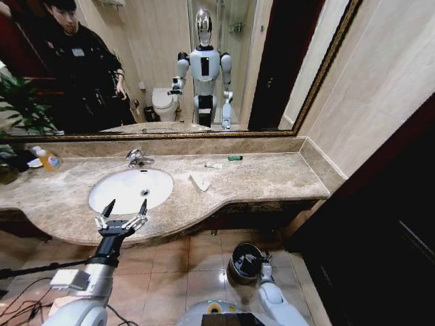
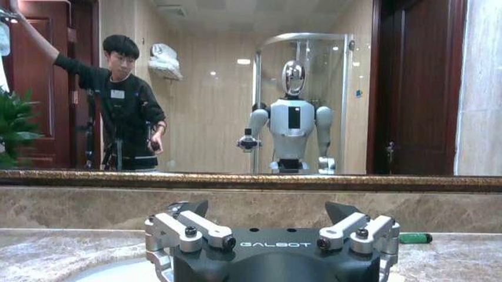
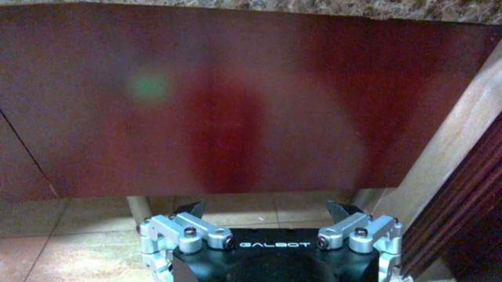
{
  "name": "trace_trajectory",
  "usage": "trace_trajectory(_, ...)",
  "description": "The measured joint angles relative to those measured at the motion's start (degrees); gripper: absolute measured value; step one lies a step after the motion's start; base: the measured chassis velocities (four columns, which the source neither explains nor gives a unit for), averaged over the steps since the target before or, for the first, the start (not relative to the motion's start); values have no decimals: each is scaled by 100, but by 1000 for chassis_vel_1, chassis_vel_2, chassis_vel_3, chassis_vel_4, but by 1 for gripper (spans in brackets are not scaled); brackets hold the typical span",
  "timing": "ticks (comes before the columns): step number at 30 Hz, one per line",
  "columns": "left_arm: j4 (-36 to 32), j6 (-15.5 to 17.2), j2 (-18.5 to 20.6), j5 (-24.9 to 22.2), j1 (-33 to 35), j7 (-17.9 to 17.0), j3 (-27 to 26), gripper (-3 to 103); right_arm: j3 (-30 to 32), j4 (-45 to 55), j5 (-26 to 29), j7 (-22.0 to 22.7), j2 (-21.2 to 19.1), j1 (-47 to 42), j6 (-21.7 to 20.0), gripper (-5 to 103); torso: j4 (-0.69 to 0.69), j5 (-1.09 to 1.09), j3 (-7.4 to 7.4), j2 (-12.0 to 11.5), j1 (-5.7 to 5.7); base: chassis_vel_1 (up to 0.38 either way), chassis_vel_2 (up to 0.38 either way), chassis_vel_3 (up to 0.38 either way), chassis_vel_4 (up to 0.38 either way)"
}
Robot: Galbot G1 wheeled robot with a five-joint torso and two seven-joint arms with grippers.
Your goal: Pick up the trash from the sink and place it in the trash bin.
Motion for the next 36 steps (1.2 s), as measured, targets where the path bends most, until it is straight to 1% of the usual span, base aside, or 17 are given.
trace_trajectory(11,0,0,0,0,0,0,0,100,4,90,2,14,-20,-44,2,100,0,0,0,0,0,0,0,0,0)
trace_trajectory(14,0,0,0,0,0,0,0,100,7,252,32,35,-54,-118,-10,100,0,0,0,0,0,0,0,0,0)
trace_trajectory(16,0,0,0,0,0,0,0,100,8,680,84,102,-96,-293,-55,100,0,0,0,0,0,0,0,0,0)
trace_trajectory(17,0,0,0,0,0,0,0,100,8,680,84,102,-96,-293,-55,100,0,0,0,0,0,0,0,0,0)
trace_trajectory(20,0,0,0,0,0,0,0,100,7,1296,109,170,-145,-545,-132,100,0,0,0,0,0,0,0,0,0)
trace_trajectory(21,0,0,0,0,0,0,0,100,5,1753,111,203,-180,-749,-197,100,0,0,0,0,0,0,0,0,0)
trace_trajectory(22,0,0,0,0,0,0,0,100,5,1753,111,203,-180,-749,-197,100,0,0,0,0,0,0,0,0,0)
trace_trajectory(24,0,0,0,0,0,0,0,100,-6,2230,116,243,-235,-943,-279,100,-1,1,0,0,0,0,0,0,0)
trace_trajectory(25,0,0,0,0,0,0,0,100,-6,2230,116,243,-235,-943,-279,100,-1,1,0,0,0,0,0,0,0)
trace_trajectory(26,0,0,0,0,0,0,0,100,-24,2901,130,285,-352,-1210,-394,100,0,0,0,0,0,0,0,0,0)
trace_trajectory(28,0,0,0,0,0,0,0,100,-28,3464,145,302,-445,-1453,-511,100,0,0,0,0,-1,0,0,0,0)
trace_trajectory(29,0,0,0,0,0,0,0,100,-28,4038,193,314,-524,-1684,-631,100,0,1,0,0,-1,0,0,0,0)
trace_trajectory(30,0,0,0,0,0,0,0,100,-28,4038,193,314,-524,-1684,-631,100,0,1,0,0,-1,0,0,0,0)
trace_trajectory(33,0,0,0,0,0,0,0,100,-64,5033,259,344,-659,-2005,-850,100,-1,0,0,0,-1,0,0,0,0)
trace_trajectory(34,0,0,0,0,0,0,0,100,-64,5033,259,344,-659,-2005,-850,100,-1,0,0,0,-1,0,0,0,0)
trace_trajectory(36,0,0,0,0,0,0,0,100,-82,5351,218,339,-706,-2019,-941,100,0,-1,0,0,-1,0,0,0,0)
